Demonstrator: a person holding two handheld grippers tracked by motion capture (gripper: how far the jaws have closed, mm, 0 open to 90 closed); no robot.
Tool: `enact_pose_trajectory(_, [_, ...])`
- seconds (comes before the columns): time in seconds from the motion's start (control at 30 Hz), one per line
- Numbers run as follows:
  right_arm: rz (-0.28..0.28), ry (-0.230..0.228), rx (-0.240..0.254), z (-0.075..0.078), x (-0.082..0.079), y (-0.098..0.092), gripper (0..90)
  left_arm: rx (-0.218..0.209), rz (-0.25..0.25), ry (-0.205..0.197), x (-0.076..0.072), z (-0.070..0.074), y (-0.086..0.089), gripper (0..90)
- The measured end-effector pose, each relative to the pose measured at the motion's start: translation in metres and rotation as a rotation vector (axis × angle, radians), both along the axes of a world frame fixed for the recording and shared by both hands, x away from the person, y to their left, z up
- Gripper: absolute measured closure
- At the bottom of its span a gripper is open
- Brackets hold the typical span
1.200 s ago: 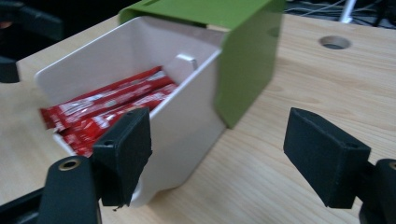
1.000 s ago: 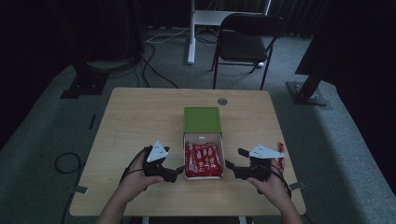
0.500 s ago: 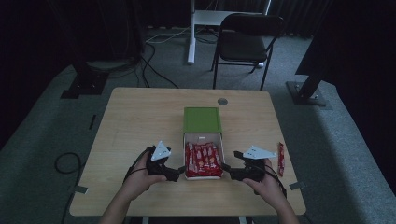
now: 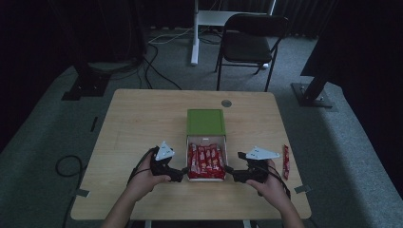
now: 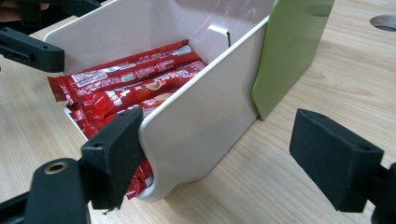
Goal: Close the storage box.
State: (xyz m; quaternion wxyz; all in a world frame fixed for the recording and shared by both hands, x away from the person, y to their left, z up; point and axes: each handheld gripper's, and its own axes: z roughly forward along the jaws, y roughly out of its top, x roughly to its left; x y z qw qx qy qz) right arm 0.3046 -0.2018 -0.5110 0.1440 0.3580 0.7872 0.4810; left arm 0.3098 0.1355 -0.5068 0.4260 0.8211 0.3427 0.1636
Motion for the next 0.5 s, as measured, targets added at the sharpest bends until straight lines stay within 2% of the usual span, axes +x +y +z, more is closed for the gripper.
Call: enact_pose_trajectory(0.5, [-0.007, -0.009, -0.011, 0.001, 0.01, 0.001, 16.9, 0.005, 0.01, 0.005, 0.011, 0.001, -0.002, 3.4])
